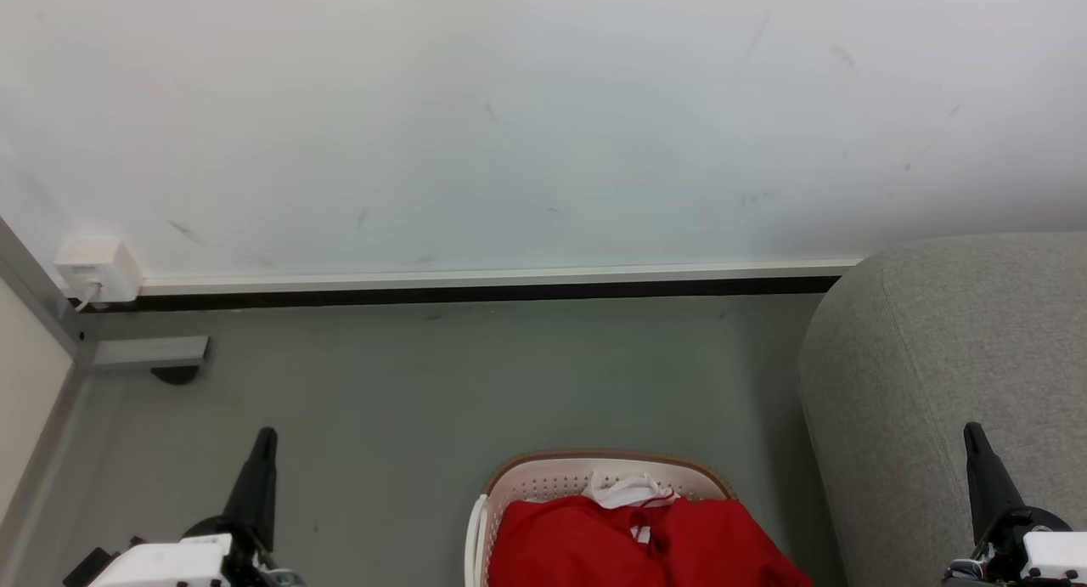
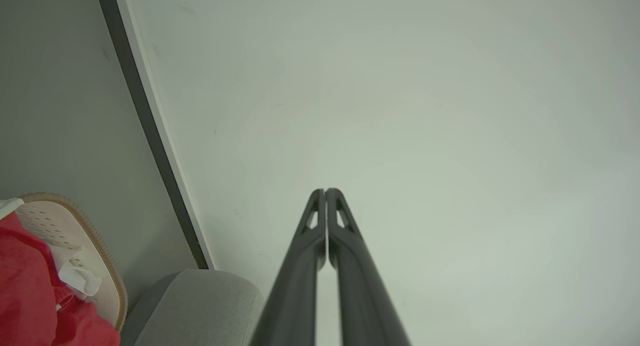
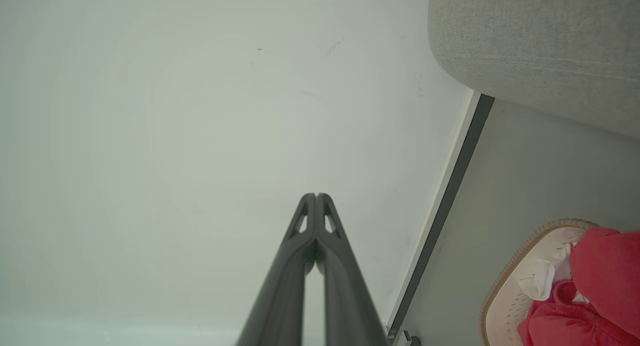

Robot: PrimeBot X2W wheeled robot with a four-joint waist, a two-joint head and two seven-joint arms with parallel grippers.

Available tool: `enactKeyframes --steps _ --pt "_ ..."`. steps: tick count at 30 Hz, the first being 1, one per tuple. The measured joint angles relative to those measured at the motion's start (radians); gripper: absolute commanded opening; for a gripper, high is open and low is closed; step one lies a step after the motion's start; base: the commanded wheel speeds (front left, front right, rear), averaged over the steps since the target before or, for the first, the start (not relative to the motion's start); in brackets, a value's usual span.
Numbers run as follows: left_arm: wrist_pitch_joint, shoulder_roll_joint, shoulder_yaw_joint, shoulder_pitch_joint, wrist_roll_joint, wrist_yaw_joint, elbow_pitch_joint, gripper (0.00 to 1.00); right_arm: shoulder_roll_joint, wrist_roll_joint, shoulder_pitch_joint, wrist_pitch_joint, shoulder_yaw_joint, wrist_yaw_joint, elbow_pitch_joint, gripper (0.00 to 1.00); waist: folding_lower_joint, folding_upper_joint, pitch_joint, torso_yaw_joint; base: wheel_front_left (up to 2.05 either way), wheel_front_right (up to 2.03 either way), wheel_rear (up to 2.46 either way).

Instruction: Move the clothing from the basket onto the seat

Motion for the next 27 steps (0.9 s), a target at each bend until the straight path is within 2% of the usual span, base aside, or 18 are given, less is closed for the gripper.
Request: enactKeyframes --steps 27 --pt "0.000 0.000 0.000 0.000 0.000 0.000 0.000 0.00 0.000 0.000 0.000 0.000 0.000 0.000 0.000 0.00 0.0000 0.0000 0.000 0.000 0.00 0.00 0.00"
